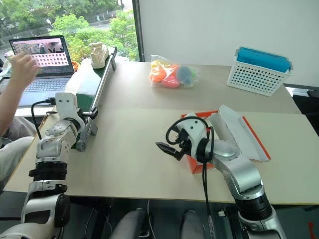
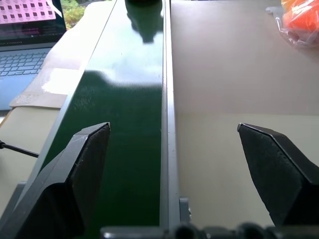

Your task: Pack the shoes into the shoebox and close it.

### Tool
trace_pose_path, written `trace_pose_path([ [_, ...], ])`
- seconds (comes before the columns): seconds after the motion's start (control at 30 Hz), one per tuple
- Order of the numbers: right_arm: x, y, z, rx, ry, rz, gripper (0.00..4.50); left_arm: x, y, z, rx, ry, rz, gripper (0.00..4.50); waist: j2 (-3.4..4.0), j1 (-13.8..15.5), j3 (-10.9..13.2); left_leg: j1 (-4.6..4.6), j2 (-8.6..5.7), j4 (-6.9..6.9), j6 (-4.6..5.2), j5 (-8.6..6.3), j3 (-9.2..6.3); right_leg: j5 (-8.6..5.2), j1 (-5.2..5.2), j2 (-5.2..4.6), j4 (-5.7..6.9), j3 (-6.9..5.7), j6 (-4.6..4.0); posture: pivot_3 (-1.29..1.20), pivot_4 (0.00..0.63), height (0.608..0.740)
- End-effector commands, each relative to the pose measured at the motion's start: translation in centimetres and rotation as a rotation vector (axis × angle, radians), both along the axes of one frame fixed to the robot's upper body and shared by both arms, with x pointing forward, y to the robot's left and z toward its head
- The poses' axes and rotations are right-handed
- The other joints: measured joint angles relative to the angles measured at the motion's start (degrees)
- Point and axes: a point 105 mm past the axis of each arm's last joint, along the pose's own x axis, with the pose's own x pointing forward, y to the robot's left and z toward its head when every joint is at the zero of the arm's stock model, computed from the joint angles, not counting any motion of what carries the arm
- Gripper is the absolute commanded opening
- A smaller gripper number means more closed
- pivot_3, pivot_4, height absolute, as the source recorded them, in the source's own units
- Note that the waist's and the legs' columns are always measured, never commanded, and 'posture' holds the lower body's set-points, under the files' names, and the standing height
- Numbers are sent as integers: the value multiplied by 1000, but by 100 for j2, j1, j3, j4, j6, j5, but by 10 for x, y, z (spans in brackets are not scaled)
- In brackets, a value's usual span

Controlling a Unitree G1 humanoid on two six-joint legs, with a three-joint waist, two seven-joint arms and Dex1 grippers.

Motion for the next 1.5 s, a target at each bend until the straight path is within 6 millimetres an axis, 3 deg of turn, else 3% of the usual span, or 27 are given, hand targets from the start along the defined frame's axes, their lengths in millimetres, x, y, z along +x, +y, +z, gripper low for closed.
trace_pose_path([
  [0.03, 2, 3, 8, 6, -61, -13, 4500, -2, 13, 13, 21, -51, 41, 4434, 0, -3, 0, 0, 0, 0, 0, 0, 0, 0, -1, 0, 0, 0, 0, 0, 150, 699],
  [0.27, 2, 5, 5, -3, -54, -22, 4500, -3, 25, 9, 39, -15, 92, 4434, -1, -2, 0, -2, 0, -1, 0, 0, 1, 0, -2, 0, 0, 1, 0, 0, 150, 699],
  [1.2, 8, 5, 5, 23, -57, -92, 4500, 2, 31, 7, 19, -10, 113, 4434, -2, -4, -1, -2, -1, -1, 0, 0, 2, 0, -4, -1, 2, 1, 0, 0, 150, 699],
  [1.5, 9, 5, 11, 43, -65, -109, 4500, 6, 33, -7, 20, 50, 146, 4434, -3, -6, -2, -2, -1, -1, 0, 0, 2, 0, -3, -1, 4, 0, 0, 0, 150, 699],
])
